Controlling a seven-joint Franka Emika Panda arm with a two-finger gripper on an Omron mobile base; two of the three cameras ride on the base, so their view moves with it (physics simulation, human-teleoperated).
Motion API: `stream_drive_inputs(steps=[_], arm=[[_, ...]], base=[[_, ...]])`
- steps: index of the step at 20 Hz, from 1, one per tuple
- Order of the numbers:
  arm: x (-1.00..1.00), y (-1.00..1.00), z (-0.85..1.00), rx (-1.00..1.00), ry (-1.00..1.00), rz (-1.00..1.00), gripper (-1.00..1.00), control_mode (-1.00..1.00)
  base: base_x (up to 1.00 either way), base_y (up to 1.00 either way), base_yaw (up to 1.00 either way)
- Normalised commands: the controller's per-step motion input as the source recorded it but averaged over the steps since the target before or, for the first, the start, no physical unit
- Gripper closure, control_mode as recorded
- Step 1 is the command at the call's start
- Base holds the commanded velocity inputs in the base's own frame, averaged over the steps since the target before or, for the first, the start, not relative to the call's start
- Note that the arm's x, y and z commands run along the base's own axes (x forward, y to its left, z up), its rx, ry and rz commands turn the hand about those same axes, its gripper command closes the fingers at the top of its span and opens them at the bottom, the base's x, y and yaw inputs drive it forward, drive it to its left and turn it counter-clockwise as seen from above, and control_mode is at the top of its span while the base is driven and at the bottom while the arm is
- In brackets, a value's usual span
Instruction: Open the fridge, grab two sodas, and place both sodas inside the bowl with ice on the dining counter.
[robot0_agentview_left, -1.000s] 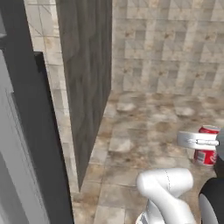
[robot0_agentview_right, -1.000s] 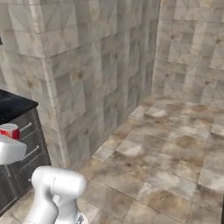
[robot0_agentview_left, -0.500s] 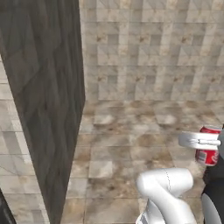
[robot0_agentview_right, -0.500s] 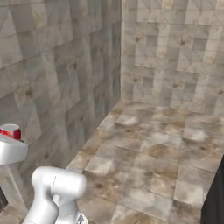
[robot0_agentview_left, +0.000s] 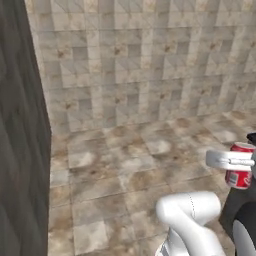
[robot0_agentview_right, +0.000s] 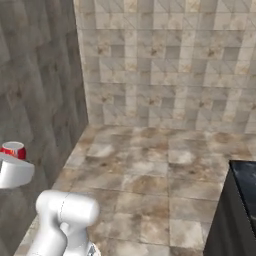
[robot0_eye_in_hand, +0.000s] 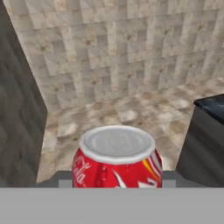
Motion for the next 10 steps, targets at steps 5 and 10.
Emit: stream_drive_inputs(steps=[5,10], arm=[[0.0,0.0,0.0,0.0,0.0,0.0,1.0,1.0],[0.0,0.0,0.0,0.0,0.0,0.0,1.0,1.0]], base=[[1.0,0.0,-0.42],[0.96,0.01,-0.44]])
